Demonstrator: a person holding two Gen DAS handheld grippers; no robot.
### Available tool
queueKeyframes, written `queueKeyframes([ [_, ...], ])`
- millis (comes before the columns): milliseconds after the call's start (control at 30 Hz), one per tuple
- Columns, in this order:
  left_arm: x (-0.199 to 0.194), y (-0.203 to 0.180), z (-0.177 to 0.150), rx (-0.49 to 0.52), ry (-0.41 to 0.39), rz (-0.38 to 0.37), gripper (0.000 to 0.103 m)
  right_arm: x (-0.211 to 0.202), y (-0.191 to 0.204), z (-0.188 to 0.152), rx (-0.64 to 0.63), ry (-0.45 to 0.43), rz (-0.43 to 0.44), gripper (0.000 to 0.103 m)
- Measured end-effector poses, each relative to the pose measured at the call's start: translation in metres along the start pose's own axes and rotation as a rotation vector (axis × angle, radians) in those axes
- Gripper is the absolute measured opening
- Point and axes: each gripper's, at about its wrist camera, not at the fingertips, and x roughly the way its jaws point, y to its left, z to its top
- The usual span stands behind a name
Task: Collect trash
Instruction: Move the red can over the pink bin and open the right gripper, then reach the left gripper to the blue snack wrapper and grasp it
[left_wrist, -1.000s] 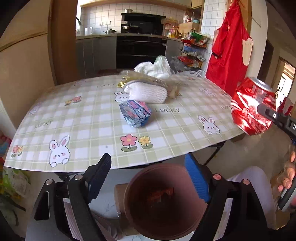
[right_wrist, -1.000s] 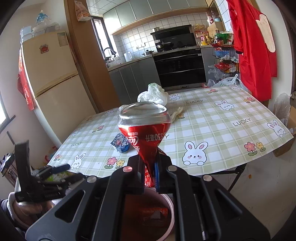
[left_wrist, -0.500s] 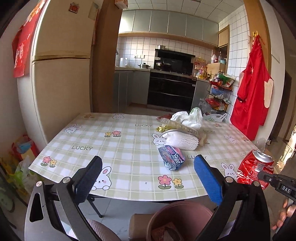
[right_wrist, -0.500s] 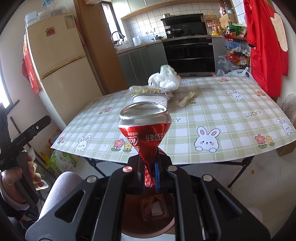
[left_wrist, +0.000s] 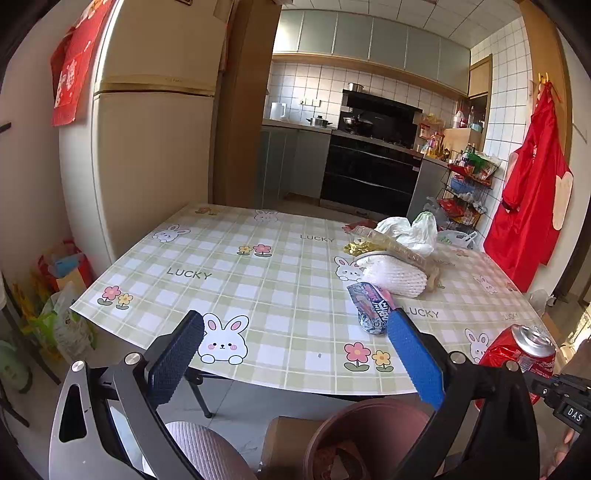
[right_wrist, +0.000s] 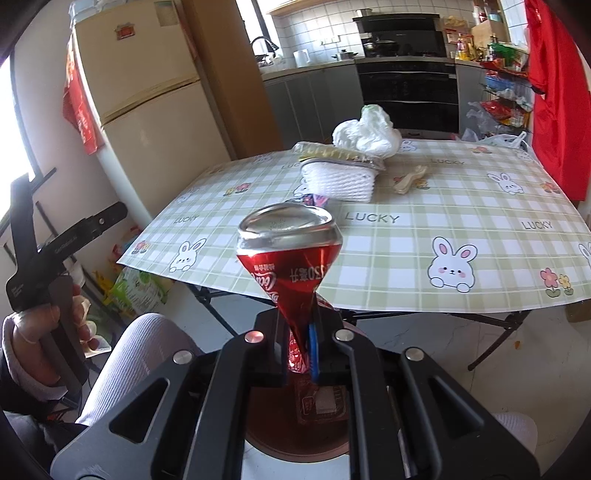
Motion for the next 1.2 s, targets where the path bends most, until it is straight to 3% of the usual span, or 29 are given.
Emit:
queueKeyframes([
  [233,0.0,-0.002,0.0,0.012,0.001,-0.003,0.097,0.008,0.014,0.0,-0.032,0.03,0.053,0.013],
  [367,0.0,0.0,0.0,0.008,0.001,0.002,0.097,0.008,0.017,0.0,-0.036,0.025,0.051,0.027],
  [567,0.001,0.002,0.001,-0.001,0.001,0.008,0.097,-0.001,0.013,0.004,-0.026,-0.016,0.017,0.033],
  [633,0.001,0.002,0.001,-0.001,0.0,0.009,0.097,-0.004,0.013,0.005,-0.037,-0.036,-0.017,0.042],
  [700,0.001,0.002,0.001,-0.001,0.0,0.009,0.097,-0.009,0.012,0.007,-0.044,-0.067,-0.059,0.071],
  [800,0.001,0.002,0.001,0.0,0.0,0.009,0.097,-0.018,0.008,0.01,-0.027,-0.122,-0.109,0.094],
  [1200,0.001,0.004,0.001,0.001,0.003,0.014,0.097,-0.026,-0.016,0.012,0.054,-0.166,-0.207,0.097],
])
